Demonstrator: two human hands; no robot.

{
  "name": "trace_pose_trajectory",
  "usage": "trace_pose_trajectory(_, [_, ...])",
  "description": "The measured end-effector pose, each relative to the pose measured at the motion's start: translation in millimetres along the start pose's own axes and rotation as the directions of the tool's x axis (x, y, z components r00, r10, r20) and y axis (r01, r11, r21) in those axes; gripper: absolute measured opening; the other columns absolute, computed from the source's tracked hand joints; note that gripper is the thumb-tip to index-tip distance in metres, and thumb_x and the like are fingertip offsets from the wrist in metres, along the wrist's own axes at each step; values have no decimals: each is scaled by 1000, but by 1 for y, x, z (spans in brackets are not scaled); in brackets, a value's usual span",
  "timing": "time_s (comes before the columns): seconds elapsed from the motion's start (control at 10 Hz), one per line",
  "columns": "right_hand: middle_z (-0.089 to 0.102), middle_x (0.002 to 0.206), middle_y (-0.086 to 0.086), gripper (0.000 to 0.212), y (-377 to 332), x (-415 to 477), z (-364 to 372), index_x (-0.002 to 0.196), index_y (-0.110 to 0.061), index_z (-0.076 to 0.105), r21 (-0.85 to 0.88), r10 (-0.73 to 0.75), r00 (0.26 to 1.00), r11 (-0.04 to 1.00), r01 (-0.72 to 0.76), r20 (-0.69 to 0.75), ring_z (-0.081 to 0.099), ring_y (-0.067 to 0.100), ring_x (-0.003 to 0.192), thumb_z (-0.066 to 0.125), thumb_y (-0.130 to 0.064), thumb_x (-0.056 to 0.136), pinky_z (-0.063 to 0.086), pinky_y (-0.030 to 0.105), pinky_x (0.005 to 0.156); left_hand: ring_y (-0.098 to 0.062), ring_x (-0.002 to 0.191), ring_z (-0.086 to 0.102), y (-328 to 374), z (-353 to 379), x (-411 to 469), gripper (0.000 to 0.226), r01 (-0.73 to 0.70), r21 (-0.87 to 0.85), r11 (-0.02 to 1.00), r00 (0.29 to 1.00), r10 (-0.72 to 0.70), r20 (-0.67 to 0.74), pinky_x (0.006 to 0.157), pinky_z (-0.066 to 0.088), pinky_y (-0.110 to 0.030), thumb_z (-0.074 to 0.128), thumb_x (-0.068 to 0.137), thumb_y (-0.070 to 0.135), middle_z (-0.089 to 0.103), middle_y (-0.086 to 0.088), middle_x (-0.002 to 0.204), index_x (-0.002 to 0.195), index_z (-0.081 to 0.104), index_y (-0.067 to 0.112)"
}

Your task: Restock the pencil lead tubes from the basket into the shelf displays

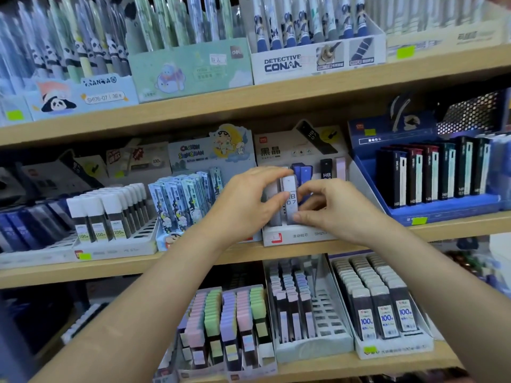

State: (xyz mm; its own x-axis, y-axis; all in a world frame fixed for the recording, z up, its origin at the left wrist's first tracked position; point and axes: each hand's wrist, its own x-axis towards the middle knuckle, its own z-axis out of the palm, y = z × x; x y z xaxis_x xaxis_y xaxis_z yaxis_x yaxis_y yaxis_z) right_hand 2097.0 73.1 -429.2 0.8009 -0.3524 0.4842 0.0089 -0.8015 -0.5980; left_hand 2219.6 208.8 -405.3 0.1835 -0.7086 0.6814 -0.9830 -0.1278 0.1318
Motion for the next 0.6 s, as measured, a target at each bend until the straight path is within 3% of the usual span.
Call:
trace_pose_trajectory(0.1, [70,89,-11,52,1,-4,1,120,-21,63,-101,-39,999,994,41,28,66,3,89,85,-30,74,54,28,87,-7,136,35,1,5,-6,54,-34,10,999,999,34,-4,112,27,-23,62,92,31,46,5,145,142,44,24])
trace_pose_trajectory(0.2, [69,100,-13,63,0,-8,1,129,-21,60,-193,-47,999,980,49,15,64,3,96,86,-31,72,50,24,91,-10,142,25,0,6,-18,69,-51,22,998,996,53,-79,114,20,-23,68,87,33,33,5,153,147,35,25])
trace_pose_trajectory(0.4, [66,95,-15,72,-3,-14,5,137,-21,54,-173,-20,999,985,11,-50,61,7,95,86,-27,73,45,22,91,-12,140,22,-5,19,-46,92,-51,88,995,994,60,-96,113,13,-15,78,77,31,25,6,154,151,24,27])
trace_pose_trajectory(0.6, [65,104,-10,75,0,-23,12,140,-28,47,-223,-15,986,975,-23,-166,60,13,102,83,-35,74,48,34,97,-18,140,22,-3,26,-49,89,-14,116,993,994,27,-109,113,29,-36,77,78,29,22,4,156,150,26,25])
